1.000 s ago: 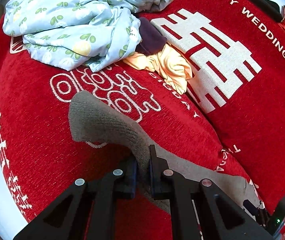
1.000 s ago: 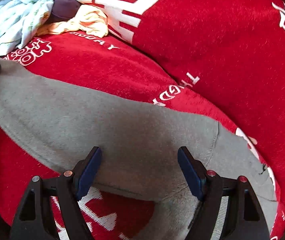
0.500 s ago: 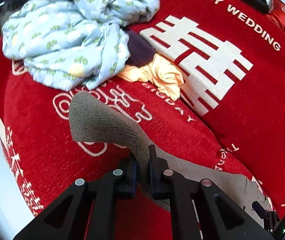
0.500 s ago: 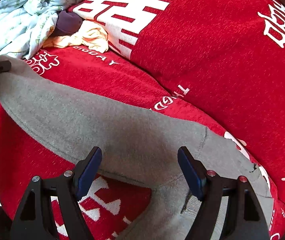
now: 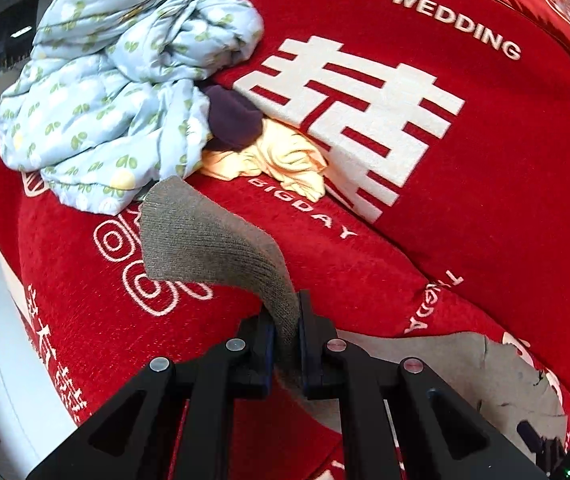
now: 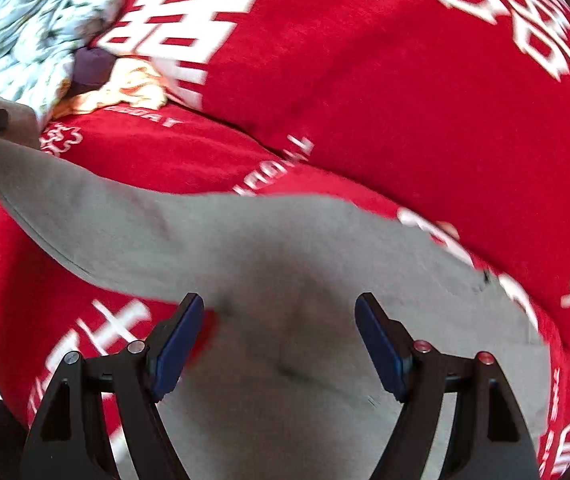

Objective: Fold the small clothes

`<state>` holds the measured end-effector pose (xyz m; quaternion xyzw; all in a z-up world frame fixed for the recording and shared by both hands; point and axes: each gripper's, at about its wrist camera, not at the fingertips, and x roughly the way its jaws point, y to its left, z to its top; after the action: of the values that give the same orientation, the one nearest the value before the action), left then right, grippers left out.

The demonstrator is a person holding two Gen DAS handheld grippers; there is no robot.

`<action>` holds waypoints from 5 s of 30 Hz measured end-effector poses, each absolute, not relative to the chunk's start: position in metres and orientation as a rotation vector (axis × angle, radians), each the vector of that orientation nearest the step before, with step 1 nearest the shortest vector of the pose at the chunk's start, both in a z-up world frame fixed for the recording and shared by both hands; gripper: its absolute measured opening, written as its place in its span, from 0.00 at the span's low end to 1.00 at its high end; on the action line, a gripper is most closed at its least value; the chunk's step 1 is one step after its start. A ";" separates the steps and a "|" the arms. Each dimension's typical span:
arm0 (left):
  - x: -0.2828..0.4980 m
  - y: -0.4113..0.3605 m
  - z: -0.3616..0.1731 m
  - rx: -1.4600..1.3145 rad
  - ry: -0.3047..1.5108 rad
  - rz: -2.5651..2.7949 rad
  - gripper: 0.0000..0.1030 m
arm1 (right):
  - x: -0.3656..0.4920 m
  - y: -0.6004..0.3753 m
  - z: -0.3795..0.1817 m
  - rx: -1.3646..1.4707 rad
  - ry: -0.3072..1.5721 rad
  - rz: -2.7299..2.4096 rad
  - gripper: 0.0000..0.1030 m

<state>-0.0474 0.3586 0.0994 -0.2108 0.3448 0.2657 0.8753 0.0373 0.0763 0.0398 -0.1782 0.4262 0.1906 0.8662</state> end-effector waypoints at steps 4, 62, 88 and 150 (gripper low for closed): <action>-0.037 0.337 0.107 -0.396 0.732 0.547 0.10 | 0.040 0.035 0.035 -0.289 0.921 0.350 0.78; 0.054 -0.091 0.089 0.128 0.896 0.131 0.10 | 0.003 -0.240 0.032 0.035 0.932 0.138 0.78; 0.039 -0.178 0.038 0.289 0.992 0.008 0.11 | -0.012 -0.318 0.040 0.151 0.915 0.038 0.78; 0.031 -0.093 0.017 -0.011 1.047 -0.225 0.53 | 0.027 -0.283 0.026 0.178 0.986 0.258 0.78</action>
<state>0.0309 -0.0928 0.0172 -0.0051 0.4989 -0.1074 0.8600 0.0271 -0.2825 0.0261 0.0850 0.4713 0.1232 0.8692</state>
